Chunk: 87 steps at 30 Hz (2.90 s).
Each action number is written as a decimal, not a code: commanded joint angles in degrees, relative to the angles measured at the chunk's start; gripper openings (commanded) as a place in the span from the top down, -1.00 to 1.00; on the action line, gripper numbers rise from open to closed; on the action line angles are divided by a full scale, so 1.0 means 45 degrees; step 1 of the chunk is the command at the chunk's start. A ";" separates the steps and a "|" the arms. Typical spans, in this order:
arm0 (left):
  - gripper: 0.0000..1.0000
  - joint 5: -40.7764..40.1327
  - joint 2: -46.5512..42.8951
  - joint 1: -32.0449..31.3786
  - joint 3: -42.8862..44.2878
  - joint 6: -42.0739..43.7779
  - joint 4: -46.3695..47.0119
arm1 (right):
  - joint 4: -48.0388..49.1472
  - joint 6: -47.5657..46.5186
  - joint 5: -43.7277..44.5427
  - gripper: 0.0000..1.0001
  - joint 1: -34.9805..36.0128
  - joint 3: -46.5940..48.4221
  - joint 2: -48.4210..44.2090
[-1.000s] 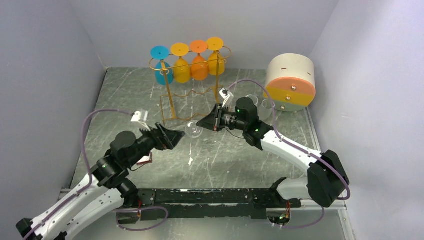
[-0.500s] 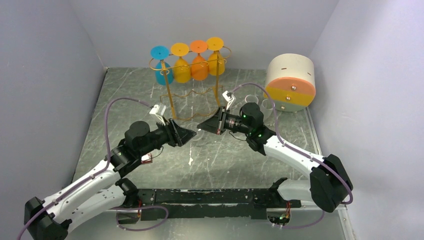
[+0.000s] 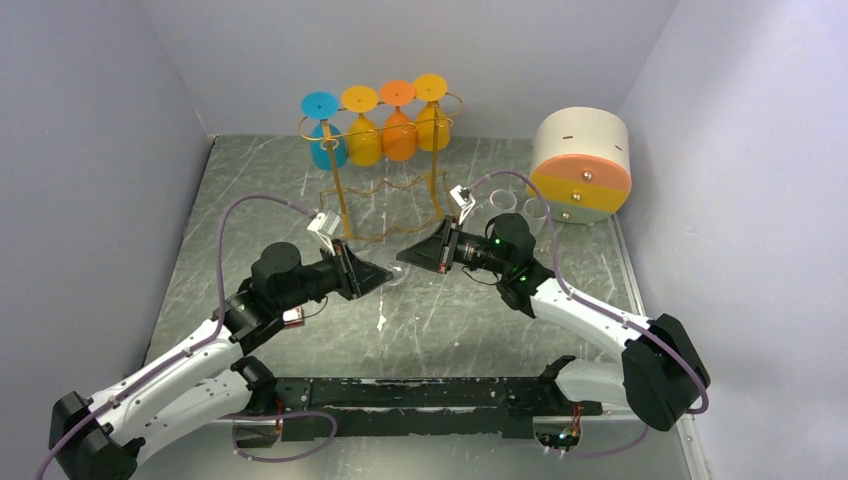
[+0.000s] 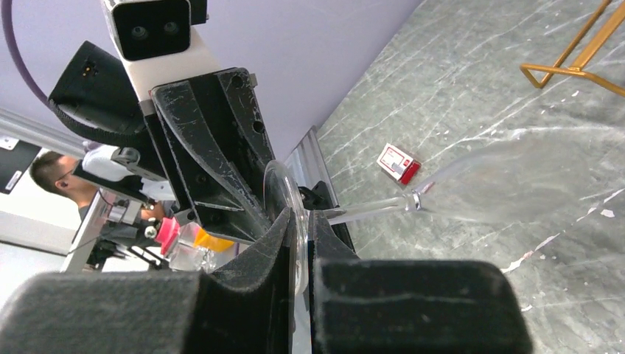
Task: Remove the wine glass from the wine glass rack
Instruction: Place the wine glass at the center of the board.
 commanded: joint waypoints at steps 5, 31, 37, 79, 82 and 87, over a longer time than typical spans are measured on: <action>0.85 0.0438 -0.0038 -0.0013 -0.0091 0.0179 0.0913 | 0.0559 -0.0621 -0.1335 1.00 -0.0007 0.0343 -0.0408; 0.46 0.1073 0.0070 -0.0013 -0.0297 0.0908 0.0204 | -0.0226 -0.3054 -0.3142 1.00 0.0169 0.0333 -0.0624; 0.86 0.1430 0.0530 -0.0008 -0.0398 0.0866 0.0822 | -0.0424 -0.3528 -0.2941 1.00 0.0254 0.0203 -0.1005; 0.86 0.5661 -0.1039 -0.1575 0.0570 1.3004 -0.2347 | -0.7880 -0.7198 0.2966 -0.81 -0.0603 0.2285 -0.2382; 0.86 0.7255 -0.1922 -0.1579 -0.0542 1.4272 -0.1570 | -0.7019 -0.6565 0.1459 -0.81 -0.1105 0.2373 -0.1842; 0.86 0.6852 -0.1838 -0.1679 -0.0277 1.4395 -0.2800 | -0.5135 -0.5732 -0.0276 -0.81 -0.1121 0.1911 -0.1295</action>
